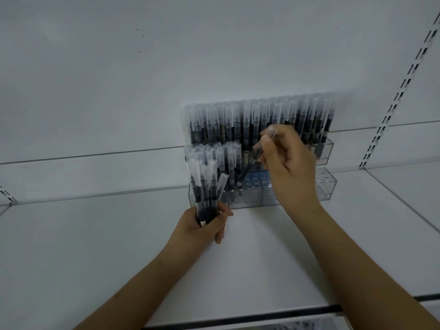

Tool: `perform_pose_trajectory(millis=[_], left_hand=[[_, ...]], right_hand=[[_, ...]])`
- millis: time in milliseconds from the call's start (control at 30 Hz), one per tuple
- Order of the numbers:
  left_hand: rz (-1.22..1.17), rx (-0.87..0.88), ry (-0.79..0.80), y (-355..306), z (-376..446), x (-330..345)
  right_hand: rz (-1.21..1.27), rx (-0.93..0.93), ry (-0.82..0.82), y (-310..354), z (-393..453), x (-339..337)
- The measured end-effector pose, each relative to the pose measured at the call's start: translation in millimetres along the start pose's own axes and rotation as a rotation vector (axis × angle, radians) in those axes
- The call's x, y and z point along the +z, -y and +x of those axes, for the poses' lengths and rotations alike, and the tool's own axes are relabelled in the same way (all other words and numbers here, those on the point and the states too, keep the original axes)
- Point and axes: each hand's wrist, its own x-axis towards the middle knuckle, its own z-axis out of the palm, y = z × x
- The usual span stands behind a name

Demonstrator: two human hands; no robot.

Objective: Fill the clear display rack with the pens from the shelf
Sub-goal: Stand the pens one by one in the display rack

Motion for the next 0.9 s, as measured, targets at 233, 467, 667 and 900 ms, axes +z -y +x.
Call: perform_pose_trajectory(millis=[233, 467, 667, 900], left_hand=[[-0.021, 0.002, 0.003, 0.0, 0.7, -0.9], [-0.039, 0.002, 0.002, 1.0, 1.2, -2.9], [-0.088, -0.004, 0.013, -0.6, 1.0, -4.4], [-0.062, 0.024, 0.028, -1.4, 0.4, -5.8]], right_hand=[[-0.247, -0.021, 0.190, -5.1, 1.1, 5.1], [-0.596, -0.111, 0.336, -14.5, -0.9, 11.3], [-0.629, -0.190, 0.152, -7.6, -4.8, 2.5], [-0.155, -0.116, 0.533, -0.8, -15.3, 24.1]])
